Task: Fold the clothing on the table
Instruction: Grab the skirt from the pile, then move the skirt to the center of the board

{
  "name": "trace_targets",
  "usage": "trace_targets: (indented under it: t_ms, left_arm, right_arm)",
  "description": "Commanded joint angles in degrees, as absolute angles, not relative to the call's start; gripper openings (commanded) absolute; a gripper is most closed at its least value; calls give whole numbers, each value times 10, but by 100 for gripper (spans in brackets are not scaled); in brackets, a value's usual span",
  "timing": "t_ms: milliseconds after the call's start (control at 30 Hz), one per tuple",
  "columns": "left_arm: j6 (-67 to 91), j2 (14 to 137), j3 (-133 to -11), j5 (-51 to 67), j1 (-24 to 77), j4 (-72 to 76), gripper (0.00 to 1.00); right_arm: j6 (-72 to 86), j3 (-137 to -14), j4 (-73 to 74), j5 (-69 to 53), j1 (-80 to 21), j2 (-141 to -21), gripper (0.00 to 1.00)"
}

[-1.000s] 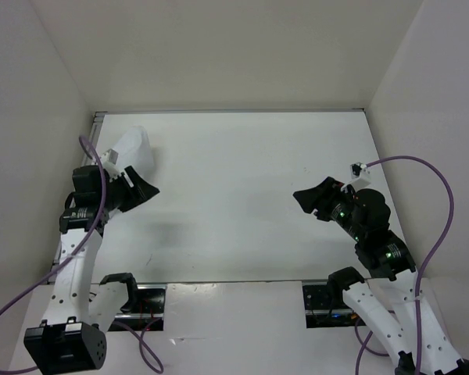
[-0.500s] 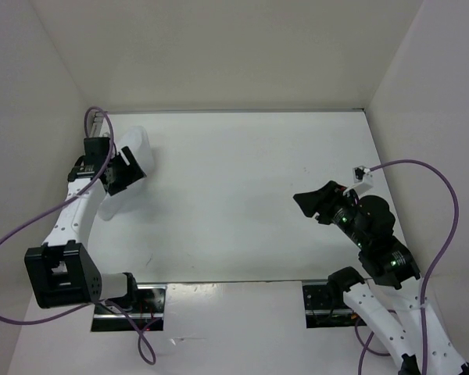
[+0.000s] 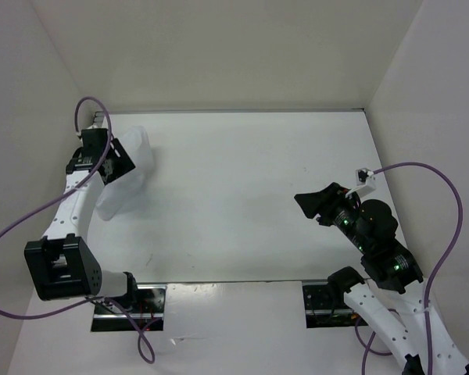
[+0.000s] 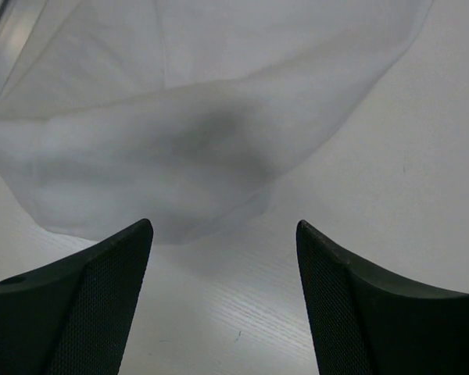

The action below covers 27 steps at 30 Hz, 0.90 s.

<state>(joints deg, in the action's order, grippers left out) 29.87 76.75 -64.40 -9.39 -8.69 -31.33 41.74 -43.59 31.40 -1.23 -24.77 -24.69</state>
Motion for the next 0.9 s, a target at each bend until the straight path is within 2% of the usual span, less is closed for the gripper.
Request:
trace_targets:
  t_ms: [0,167,267,333,367,400,433,500,667,867]
  left_arm:
    - [280,801,-667,-153,-86,-302,81]
    - [275,920,-712,-179,-86,-327,81]
    - [275,974,-739,-167,-86,-327,73]
    - [275,988,-748,-139,-86,-316,57]
    - [275,988,-748,-130,-80,-310,36]
    - [275,988,-756,-99,-75,-310,25]
    - [268,983,-763,-83,-68,-310,1]
    - [259,948,-768,-45,-44,-300,0]
    - [257,859,-872,226,54,-306,0]
    - [300,806,-990,340,87,-294,0]
  right_arm:
    - [421,-441,314,2,-254,-242,66]
    - [421,-441,314,2,-259,-242,66]
    - [421,-441,308,2,-259,-236,66]
    - [421,-441,308,2,-259,-231,66]
    - [421,-441,308,2,-259,-231,66]
    - [421,-441,308,2,-259,-231,66]
    - [421,-441,308,2,-259,-225,66]
    - [421,-441,308,2,-259,-225,66]
    - [421,-441,308,2,-259,-230,66]
    - [421,-436,308,2,-259,-230,66]
